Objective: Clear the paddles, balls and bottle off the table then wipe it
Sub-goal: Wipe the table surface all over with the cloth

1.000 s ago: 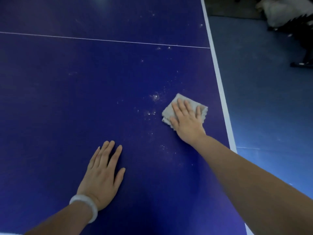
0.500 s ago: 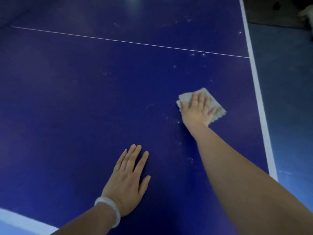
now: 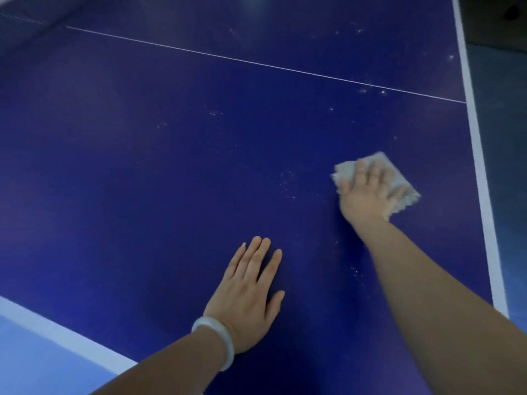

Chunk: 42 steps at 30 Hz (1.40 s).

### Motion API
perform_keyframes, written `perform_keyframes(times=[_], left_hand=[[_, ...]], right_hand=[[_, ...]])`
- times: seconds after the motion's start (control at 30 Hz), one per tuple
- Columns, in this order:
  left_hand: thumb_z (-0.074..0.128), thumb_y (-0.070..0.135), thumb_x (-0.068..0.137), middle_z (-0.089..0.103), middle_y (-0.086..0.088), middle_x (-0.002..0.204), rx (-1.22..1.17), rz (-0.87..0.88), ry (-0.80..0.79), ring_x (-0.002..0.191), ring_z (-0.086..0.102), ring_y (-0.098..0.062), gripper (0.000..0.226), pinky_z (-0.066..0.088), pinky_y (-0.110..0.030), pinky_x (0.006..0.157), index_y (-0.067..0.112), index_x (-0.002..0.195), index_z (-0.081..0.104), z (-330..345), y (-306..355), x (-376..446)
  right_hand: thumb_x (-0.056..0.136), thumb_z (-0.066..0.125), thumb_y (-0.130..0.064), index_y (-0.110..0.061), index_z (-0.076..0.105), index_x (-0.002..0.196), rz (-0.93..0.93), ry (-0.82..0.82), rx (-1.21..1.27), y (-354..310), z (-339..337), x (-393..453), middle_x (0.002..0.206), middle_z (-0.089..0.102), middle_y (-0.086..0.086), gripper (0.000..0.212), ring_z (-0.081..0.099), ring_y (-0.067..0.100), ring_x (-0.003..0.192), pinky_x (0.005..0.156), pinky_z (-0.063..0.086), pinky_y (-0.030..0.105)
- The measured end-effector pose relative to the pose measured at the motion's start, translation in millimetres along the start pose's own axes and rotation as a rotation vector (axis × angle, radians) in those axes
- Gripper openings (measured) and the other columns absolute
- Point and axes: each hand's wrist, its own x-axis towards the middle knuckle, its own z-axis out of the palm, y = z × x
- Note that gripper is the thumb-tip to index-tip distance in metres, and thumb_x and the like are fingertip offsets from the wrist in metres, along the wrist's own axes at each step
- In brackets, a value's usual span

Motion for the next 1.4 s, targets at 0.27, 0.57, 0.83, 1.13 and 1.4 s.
perform_keyframes(times=[0.27, 0.57, 0.83, 1.13, 1.4], left_hand=[[0.024, 0.05, 0.1, 0.017, -0.01, 0.162, 0.016, 0.01, 0.02, 0.151, 0.009, -0.023, 0.063, 0.013, -0.043, 0.122, 0.017, 0.154, 0.023, 5, -2, 2], [0.023, 0.05, 0.1, 0.016, -0.011, 0.162, 0.005, 0.02, 0.006, 0.151, 0.007, -0.025, 0.064, 0.016, -0.045, 0.121, 0.016, 0.154, 0.02, 3, -1, 0], [0.021, 0.05, 0.1, 0.016, -0.01, 0.162, 0.003, 0.023, 0.019, 0.151, 0.007, -0.022, 0.065, 0.011, -0.042, 0.122, 0.015, 0.154, 0.024, 2, 0, 1], [0.02, 0.05, 0.1, 0.022, -0.011, 0.16, 0.011, 0.022, 0.022, 0.151, 0.011, -0.023, 0.064, 0.014, -0.042, 0.121, 0.014, 0.153, 0.028, 2, 0, 1], [0.02, 0.05, 0.099, 0.021, -0.01, 0.16, 0.0, 0.029, 0.047, 0.15, 0.009, -0.022, 0.065, 0.01, -0.039, 0.122, 0.014, 0.152, 0.027, 0, 3, 0]], right_hand=[[0.103, 0.017, -0.051, -0.031, 0.003, 0.156, -0.699, -0.022, -0.064, -89, 20, -40, 0.165, -0.009, -0.001, 0.059, -0.013, 0.022, 0.15, 0.117, -0.011, 0.056], [0.101, 0.01, -0.049, -0.024, -0.003, 0.157, 0.137, 0.044, 0.021, 36, 5, -38, 0.164, -0.007, 0.009, 0.063, -0.009, 0.03, 0.15, 0.115, -0.002, 0.067], [0.1, 0.012, -0.054, -0.03, -0.002, 0.157, -0.451, 0.021, -0.073, -21, 26, -75, 0.164, -0.012, -0.001, 0.063, -0.014, 0.023, 0.15, 0.118, -0.01, 0.058], [0.096, 0.002, -0.059, -0.031, 0.003, 0.156, 0.076, 0.07, 0.07, 143, 22, -141, 0.165, 0.002, 0.002, 0.067, -0.007, 0.023, 0.151, 0.118, -0.004, 0.06], [0.097, 0.002, -0.054, -0.028, -0.003, 0.156, -0.297, 0.058, -0.102, 65, 27, -123, 0.165, -0.008, 0.0, 0.065, -0.011, 0.023, 0.151, 0.119, -0.003, 0.058]])
